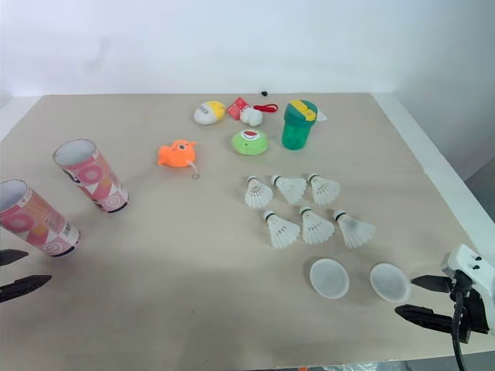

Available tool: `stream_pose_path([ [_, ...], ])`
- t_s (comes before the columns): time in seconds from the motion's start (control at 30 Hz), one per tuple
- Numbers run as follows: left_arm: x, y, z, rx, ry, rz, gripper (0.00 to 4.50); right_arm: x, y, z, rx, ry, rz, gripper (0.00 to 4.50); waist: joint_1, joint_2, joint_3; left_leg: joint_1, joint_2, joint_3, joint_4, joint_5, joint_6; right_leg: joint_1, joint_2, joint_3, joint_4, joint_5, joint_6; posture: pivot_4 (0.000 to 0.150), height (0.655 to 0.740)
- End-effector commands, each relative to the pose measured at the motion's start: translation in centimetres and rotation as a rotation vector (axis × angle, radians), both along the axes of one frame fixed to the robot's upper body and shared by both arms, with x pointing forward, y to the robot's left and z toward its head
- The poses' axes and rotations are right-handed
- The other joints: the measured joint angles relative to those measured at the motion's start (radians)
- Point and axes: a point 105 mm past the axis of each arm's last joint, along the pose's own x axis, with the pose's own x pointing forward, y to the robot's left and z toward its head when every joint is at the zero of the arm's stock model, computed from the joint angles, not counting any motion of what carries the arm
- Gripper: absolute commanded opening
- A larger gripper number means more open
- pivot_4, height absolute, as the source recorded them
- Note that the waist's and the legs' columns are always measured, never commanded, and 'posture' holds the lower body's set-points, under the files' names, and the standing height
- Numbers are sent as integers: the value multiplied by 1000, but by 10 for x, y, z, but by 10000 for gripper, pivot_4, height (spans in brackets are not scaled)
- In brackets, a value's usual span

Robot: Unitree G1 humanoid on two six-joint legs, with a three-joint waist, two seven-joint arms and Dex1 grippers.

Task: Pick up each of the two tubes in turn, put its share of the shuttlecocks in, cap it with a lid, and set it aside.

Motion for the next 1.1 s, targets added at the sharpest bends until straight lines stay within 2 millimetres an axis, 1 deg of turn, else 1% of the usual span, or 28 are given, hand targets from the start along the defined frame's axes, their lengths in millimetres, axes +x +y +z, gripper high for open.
stream_pose_path([
  [0.03,1,0,12,6,-41,2,45000,3,0,11,-20,-27,16,44485,0,0,0,0,0,0,0,0,0,0,0,0,0,0,0,1500,7400],
  [0.17,3,-1,17,-22,-52,23,45000,5,3,11,-11,-28,18,44485,0,0,0,0,0,0,0,0,0,0,0,0,0,0,0,1500,7400],
  [0.67,3,3,16,12,-64,35,45000,7,4,12,-6,-31,17,44485,0,0,0,0,0,0,0,0,0,0,0,0,0,0,0,1500,7400],
  [0.73,4,5,17,18,-81,55,45000,8,6,14,6,-38,31,44485,0,0,0,0,0,0,0,0,0,0,0,0,0,0,0,1500,7400],
  [0.83,-1,1,18,-17,-125,76,45000,16,26,36,66,-110,97,44485,-3,1,0,0,0,0,0,0,0,0,0,0,0,0,0,1500,7400],
  [0.9,0,-1,20,-49,-200,107,45000,23,46,51,101,-157,174,44485,-9,2,-1,1,1,2,0,0,0,0,0,2,1,1,1,1500,7400],
  [0.93,2,-2,21,-73,-251,126,45000,29,63,62,138,-196,223,44485,-9,2,-1,1,1,2,0,0,0,0,1,2,1,1,1,1500,7400],
  [0.97,3,-3,21,-89,-286,139,45000,32,74,70,164,-219,254,44485,-10,2,-1,2,1,2,1,0,0,1,1,3,1,1,1,1500,7400],
  [1.03,5,-2,20,-128,-357,175,45000,41,103,82,199,-280,360,44485,-11,2,-1,3,3,4,2,0,1,1,2,4,2,4,1,1500,7400],
  [1.07,6,-1,20,-140,-379,188,45000,43,112,85,207,-298,390,44485,-11,0,-1,3,4,4,3,1,1,1,4,4,2,5,0,1500,7400],
  [1.1,5,-2,14,-143,-397,204,45000,49,133,91,249,-348,453,44485,-11,-1,-2,3,5,4,4,1,1,1,5,4,2,5,-1,1500,7400],
])
